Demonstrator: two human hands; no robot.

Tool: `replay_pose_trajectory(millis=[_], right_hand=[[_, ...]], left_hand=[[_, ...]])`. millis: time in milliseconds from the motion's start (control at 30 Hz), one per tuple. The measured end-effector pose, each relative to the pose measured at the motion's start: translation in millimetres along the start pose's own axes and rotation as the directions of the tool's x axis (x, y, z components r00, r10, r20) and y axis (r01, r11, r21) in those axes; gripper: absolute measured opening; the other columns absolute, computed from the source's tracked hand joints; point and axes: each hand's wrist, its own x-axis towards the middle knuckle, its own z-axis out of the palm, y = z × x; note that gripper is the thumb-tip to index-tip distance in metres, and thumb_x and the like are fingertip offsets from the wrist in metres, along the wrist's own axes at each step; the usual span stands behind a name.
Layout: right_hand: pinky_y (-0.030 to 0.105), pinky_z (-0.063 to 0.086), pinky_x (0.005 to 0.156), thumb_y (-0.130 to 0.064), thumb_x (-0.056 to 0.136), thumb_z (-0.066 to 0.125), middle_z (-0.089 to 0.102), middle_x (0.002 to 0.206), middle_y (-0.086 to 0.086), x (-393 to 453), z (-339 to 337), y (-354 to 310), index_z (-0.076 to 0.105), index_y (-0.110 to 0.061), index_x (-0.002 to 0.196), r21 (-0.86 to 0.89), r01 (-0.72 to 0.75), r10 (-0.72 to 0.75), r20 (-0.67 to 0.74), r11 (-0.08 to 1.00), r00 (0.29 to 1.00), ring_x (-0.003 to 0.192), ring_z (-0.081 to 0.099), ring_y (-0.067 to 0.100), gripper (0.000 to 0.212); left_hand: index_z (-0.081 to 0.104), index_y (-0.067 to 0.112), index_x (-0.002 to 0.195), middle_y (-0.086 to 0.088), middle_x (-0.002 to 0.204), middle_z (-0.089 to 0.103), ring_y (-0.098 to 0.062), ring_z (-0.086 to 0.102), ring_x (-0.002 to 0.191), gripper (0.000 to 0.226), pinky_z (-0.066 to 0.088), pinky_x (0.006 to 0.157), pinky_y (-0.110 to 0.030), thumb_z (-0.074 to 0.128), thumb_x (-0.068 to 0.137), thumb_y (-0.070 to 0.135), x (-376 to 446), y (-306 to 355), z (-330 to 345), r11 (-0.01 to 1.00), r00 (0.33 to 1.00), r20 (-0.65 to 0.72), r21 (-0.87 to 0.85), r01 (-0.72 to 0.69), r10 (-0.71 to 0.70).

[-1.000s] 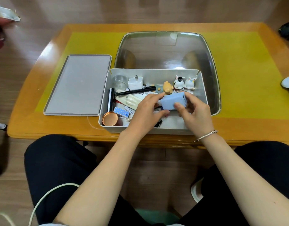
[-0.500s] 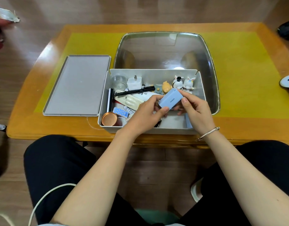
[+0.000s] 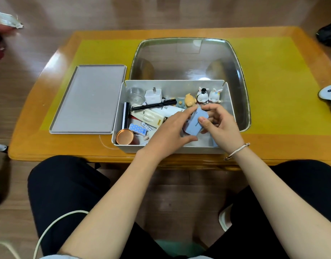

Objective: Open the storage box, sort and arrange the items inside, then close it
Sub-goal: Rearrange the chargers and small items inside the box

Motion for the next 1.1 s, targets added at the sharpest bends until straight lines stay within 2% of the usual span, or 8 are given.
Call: replay_pose_trajectory(millis=[233,367,433,500,600,767,900,1100], right_hand=[[0.013,0.048,0.054,-0.022,0.092,0.057,0.063,0.083,0.011,2.2,-3.4,-4.7,0.055,-0.02,0.104,-0.045,-0.032,0.035,0.06,0.998,0.998,0.07,0.057,0.017,0.012],[0.028,0.055,0.054,-0.021,0.092,0.056,0.066,0.095,0.005,4.6,-9.8,-9.3,0.052,-0.016,0.122,-0.143,-0.105,0.122,0.113,0.984,0.986,0.083,0.066,0.022,0.03],[0.016,0.051,0.051,-0.025,0.09,0.06,0.06,0.104,-0.002,6.8,-16.4,-12.6,0.048,-0.019,0.128,-0.294,-0.099,0.13,0.087,0.951,0.988,0.08,0.065,0.017,0.04],[0.014,0.048,0.062,-0.031,0.086,0.065,0.058,0.11,-0.003,9.4,-25.6,-18.2,0.052,-0.021,0.126,-0.562,-0.043,0.096,0.066,0.826,0.993,0.077,0.059,0.011,0.044],[0.033,0.049,0.083,-0.037,0.083,0.066,0.059,0.122,0.002,12.3,-33.2,-27.2,0.057,-0.024,0.122,-0.873,-0.033,0.187,0.067,0.486,0.98,0.098,0.059,0.019,0.042],[0.03,0.043,0.069,-0.032,0.083,0.062,0.061,0.112,0.003,16.7,-12.4,-32.8,0.057,-0.022,0.118,-0.994,0.054,0.395,0.088,0.098,0.914,0.101,0.06,0.025,0.037],[0.03,0.04,0.067,-0.021,0.083,0.063,0.062,0.112,0.001,18.5,-8.0,-28.0,0.057,-0.021,0.116,-0.997,0.083,0.442,0.074,-0.001,0.894,0.102,0.06,0.024,0.034],[0.032,0.04,0.068,-0.022,0.081,0.067,0.06,0.117,0.001,19.0,-11.5,-20.3,0.054,-0.023,0.121,-0.996,0.082,0.422,0.094,0.047,0.901,0.108,0.058,0.024,0.042]], left_hand=[[0.041,0.031,0.139,-0.002,0.111,0.055,-0.02,0.052,0.1,0.076,0.048,0.083,-0.042,0.078,0.073,0.024,6.5,6.2,-11.0,0.987,0.995,0.016,0.128,-0.096,0.095],[0.045,0.027,0.131,0.0,0.096,0.059,-0.024,0.053,0.094,0.067,0.047,0.078,-0.042,0.074,0.071,0.029,10.6,7.2,-10.6,0.977,0.999,0.009,0.208,-0.037,0.036],[0.043,0.027,0.131,-0.002,0.09,0.062,-0.025,0.057,0.09,0.07,0.048,0.075,-0.04,0.077,0.07,0.031,12.7,5.1,-9.1,0.976,0.999,0.007,0.215,0.037,-0.04],[0.044,0.027,0.129,0.0,0.085,0.064,-0.024,0.06,0.083,0.071,0.05,0.071,-0.038,0.08,0.069,0.031,12.9,2.4,-6.4,0.978,0.996,-0.026,0.189,0.088,-0.085],[0.046,0.027,0.124,0.0,0.084,0.066,-0.023,0.06,0.081,0.067,0.05,0.068,-0.036,0.081,0.067,0.036,13.7,-0.6,-3.3,0.97,0.986,-0.104,0.19,0.149,-0.131],[0.046,0.027,0.124,0.002,0.082,0.061,-0.021,0.057,0.08,0.069,0.044,0.065,-0.032,0.082,0.067,0.039,13.2,-5.1,-2.3,0.968,0.981,-0.138,0.195,0.161,-0.135],[0.046,0.027,0.127,0.006,0.08,0.058,-0.017,0.054,0.076,0.07,0.039,0.062,-0.028,0.082,0.067,0.039,11.6,-6.5,-3.2,0.968,0.979,-0.132,0.179,0.175,-0.152],[0.045,0.029,0.127,0.005,0.081,0.059,-0.017,0.054,0.076,0.07,0.037,0.061,-0.028,0.081,0.068,0.04,12.1,-6.6,-5.1,0.97,0.981,-0.115,0.172,0.172,-0.153]])
